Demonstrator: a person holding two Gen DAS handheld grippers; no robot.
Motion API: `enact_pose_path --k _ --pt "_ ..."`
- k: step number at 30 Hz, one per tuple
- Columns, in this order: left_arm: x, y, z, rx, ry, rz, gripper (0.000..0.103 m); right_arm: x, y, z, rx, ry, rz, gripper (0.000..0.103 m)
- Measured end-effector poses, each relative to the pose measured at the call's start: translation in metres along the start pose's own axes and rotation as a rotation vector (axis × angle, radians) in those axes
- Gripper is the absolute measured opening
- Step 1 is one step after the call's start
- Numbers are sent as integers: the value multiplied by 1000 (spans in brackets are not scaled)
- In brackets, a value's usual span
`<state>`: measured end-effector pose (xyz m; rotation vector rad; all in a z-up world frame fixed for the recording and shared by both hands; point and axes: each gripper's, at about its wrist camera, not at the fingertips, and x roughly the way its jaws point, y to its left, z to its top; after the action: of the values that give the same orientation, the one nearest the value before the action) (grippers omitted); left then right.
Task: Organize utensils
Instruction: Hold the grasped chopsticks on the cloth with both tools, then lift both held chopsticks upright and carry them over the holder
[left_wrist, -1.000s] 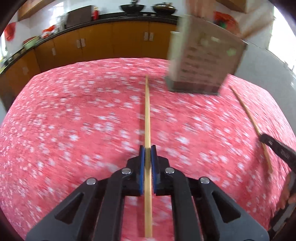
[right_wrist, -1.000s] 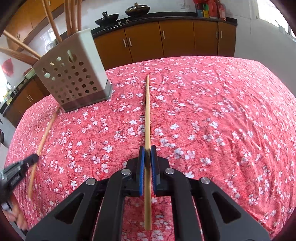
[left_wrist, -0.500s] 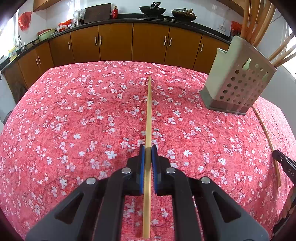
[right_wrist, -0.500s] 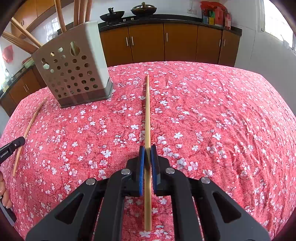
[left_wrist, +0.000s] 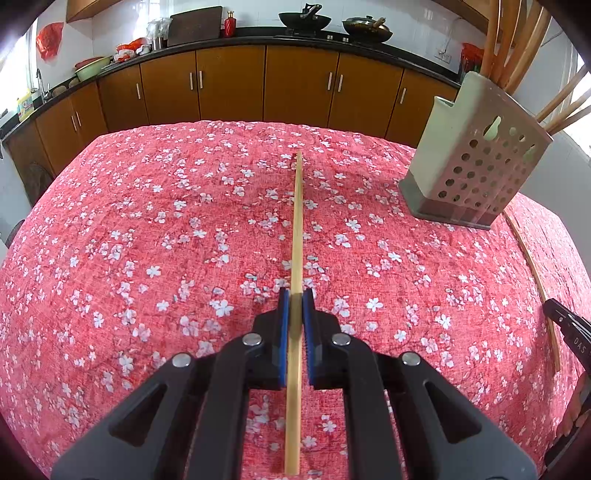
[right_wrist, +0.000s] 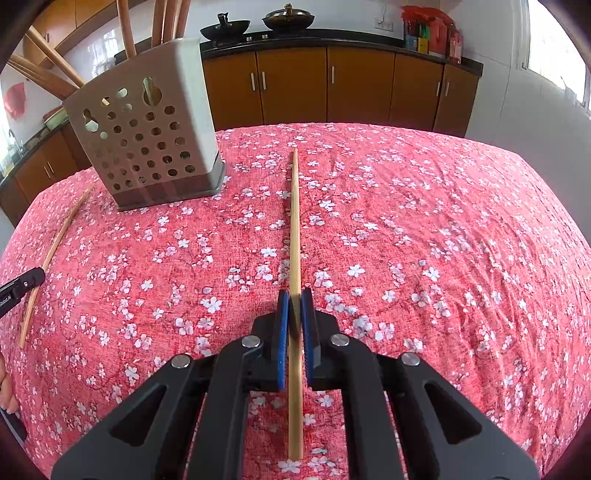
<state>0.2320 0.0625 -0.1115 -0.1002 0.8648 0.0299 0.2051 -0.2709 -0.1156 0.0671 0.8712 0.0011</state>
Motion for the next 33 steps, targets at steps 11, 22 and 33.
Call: enact_pose_path --k 11,22,33 --pt "0 0 1 -1 2 1 10 -1 -2 0 4 0 6 8" --pt "0 0 1 -3 3 1 10 -1 -1 1 4 0 5 8" --pt "-5 -5 -6 51 8 21 10 -4 -5 -1 22 1 21 8"
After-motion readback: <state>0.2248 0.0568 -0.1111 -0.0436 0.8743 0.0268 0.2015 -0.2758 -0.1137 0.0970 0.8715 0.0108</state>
